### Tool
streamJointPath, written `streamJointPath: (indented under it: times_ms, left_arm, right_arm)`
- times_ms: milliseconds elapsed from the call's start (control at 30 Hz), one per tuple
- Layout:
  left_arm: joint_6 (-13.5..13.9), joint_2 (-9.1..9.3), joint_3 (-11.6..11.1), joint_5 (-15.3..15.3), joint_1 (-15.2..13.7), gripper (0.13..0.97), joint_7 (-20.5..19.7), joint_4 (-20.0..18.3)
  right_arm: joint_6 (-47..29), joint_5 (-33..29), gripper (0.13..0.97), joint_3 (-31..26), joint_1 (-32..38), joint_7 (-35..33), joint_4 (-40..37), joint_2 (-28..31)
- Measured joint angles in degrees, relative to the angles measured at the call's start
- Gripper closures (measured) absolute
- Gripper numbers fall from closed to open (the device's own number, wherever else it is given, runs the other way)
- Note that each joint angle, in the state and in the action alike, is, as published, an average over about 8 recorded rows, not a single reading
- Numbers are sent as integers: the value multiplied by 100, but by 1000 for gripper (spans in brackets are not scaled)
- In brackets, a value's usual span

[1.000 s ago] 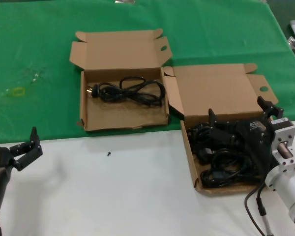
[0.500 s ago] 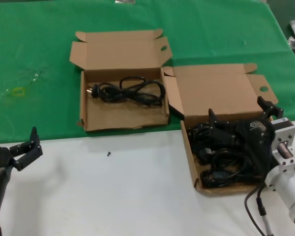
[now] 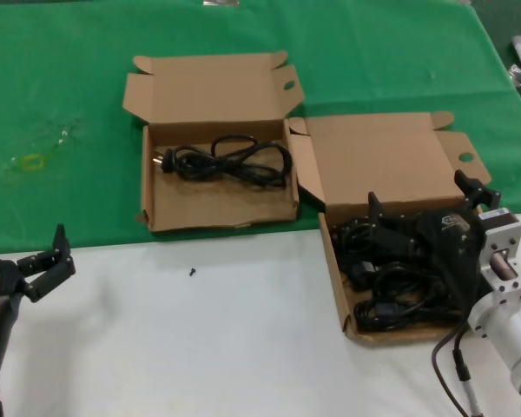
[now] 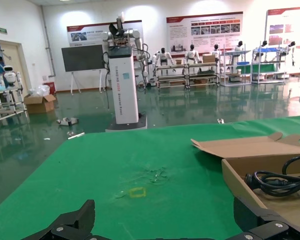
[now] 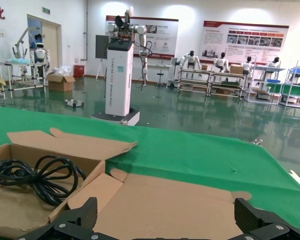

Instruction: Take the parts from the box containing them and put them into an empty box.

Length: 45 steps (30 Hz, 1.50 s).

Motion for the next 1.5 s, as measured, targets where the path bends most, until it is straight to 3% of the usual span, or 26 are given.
streamJointPath:
  times_ms: [1500]
  left_arm:
    - [0, 0, 0, 0, 0, 132, 0, 0]
  right_arm:
    - [0, 0, 129, 0, 0, 0, 0, 0]
